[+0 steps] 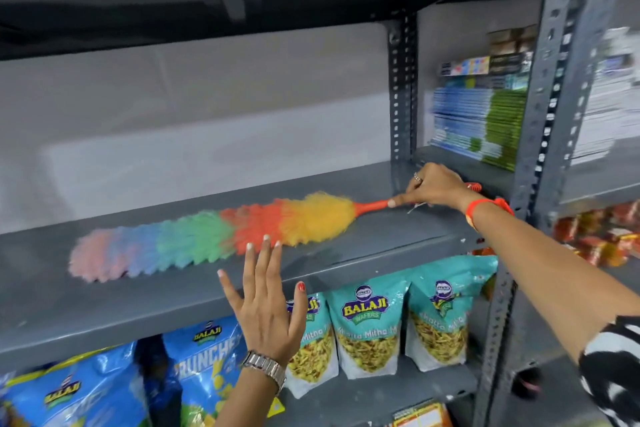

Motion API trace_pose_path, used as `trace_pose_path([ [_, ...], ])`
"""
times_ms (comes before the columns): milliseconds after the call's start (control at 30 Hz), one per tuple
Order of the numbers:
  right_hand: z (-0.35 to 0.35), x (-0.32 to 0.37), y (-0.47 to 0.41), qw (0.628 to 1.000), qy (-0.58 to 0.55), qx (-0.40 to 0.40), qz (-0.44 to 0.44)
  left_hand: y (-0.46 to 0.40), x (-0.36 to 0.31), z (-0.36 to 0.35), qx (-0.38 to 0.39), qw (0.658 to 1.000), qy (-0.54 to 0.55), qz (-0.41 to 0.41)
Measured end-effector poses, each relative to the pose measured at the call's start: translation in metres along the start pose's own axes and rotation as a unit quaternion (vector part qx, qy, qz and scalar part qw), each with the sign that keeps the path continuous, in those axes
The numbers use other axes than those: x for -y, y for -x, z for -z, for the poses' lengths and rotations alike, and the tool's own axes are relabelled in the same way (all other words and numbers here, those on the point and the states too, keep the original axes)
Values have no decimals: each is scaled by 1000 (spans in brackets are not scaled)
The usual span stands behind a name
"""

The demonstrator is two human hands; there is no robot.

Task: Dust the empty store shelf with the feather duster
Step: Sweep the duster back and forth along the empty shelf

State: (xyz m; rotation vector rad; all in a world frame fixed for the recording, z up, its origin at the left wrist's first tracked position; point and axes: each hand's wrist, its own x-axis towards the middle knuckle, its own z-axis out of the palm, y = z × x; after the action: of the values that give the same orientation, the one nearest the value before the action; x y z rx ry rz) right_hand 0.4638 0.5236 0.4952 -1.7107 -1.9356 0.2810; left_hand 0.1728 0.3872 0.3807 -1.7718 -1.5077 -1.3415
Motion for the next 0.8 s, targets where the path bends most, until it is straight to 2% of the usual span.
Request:
trace_pose_path([
  [133, 7, -8, -10, 999, 32, -4, -18, 1, 1, -4, 27, 999, -24, 7],
  [333, 1, 16, -27, 984, 124, -113, -58, 1, -3, 0, 39, 999, -11, 12],
  [533, -25, 57, -30, 996, 41, -76, -31, 1, 0, 9, 67, 998, -3, 4],
  [700, -58, 113, -22, 997, -38, -55, 38, 5, 19, 31, 61, 998, -25, 3],
  [800, -80, 148, -15, 994, -63, -12, 86, 8, 41, 48, 49, 996, -69, 8],
])
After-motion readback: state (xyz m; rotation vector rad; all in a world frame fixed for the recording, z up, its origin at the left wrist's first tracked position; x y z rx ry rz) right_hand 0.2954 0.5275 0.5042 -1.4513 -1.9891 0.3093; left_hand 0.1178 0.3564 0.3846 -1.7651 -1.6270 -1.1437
